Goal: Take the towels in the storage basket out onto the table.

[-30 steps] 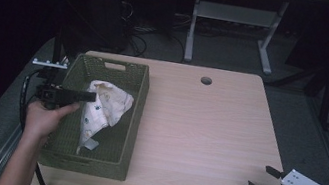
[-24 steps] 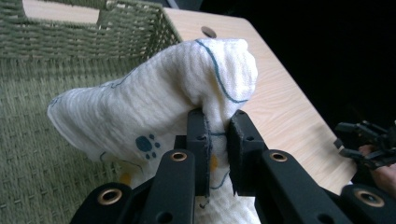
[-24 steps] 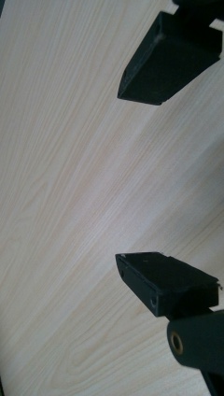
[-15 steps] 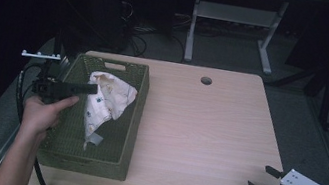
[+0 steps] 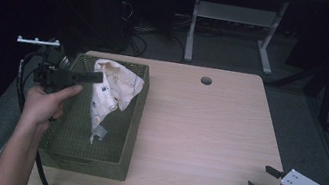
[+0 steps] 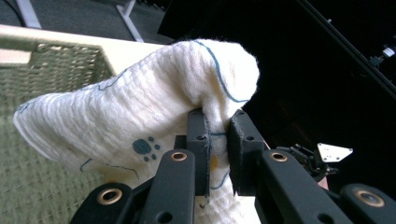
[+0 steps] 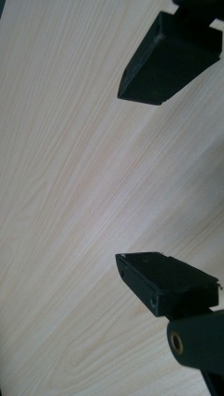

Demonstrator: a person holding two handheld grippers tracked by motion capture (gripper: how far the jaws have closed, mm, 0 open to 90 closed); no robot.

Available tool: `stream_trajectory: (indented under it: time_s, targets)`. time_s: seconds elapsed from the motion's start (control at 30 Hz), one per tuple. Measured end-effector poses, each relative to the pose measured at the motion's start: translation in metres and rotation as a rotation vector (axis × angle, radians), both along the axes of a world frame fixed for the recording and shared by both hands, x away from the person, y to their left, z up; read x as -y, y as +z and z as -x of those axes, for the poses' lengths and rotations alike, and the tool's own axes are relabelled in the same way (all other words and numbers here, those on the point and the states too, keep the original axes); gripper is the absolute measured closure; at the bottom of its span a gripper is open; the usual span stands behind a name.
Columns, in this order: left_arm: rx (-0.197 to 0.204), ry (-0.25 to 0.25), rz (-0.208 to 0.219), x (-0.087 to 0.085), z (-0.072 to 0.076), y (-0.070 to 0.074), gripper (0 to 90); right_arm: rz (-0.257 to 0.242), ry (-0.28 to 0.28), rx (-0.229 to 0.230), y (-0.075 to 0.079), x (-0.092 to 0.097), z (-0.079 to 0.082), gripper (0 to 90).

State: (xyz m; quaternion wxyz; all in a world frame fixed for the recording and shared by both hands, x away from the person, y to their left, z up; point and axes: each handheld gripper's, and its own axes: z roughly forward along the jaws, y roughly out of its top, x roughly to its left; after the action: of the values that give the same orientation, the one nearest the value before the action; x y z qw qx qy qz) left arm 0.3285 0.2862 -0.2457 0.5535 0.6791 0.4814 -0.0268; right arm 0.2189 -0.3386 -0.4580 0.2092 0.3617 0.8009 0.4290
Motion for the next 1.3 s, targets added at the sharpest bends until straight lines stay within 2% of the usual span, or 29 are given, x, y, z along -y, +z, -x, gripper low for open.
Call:
stream_trajectory:
  time_s: [0.27, 0.37, 0.4, 0.57, 0.6, 0.63, 0.97, 1.3]
  targets:
    - [0.017, -0.052, -0.006, 0.026, -0.005, 0.012, 80.2, 0.001, 0.002, 0.0, 0.0, 0.001, 0.0, 16.8]
    - [0.022, -0.091, -0.009, 0.043, -0.009, 0.015, 80.2, 0.005, 0.008, 0.008, 0.0, 0.0, 0.0, 16.8]
    - [0.022, -0.091, -0.009, 0.043, -0.009, 0.015, 80.3, 0.005, 0.008, 0.007, 0.0, 0.0, 0.0, 16.8]
    - [0.024, -0.138, -0.019, 0.069, -0.015, 0.016, 80.2, 0.002, 0.01, 0.015, 0.001, 0.0, 0.001, 16.8]
    - [0.025, -0.153, -0.015, 0.08, -0.017, 0.014, 80.2, 0.002, 0.013, 0.016, 0.001, 0.0, 0.001, 16.8]
    - [0.025, -0.153, -0.015, 0.08, -0.017, 0.014, 80.2, 0.002, 0.013, 0.016, 0.001, 0.0, 0.001, 16.8]
    - [0.003, -0.245, -0.038, 0.133, -0.031, 0.004, 80.2, -0.01, 0.014, 0.015, 0.002, 0.001, 0.001, 16.8]
    - [-0.011, -0.323, -0.07, 0.183, -0.038, -0.011, 80.2, -0.007, 0.016, 0.019, 0.003, 0.001, 0.002, 16.8]
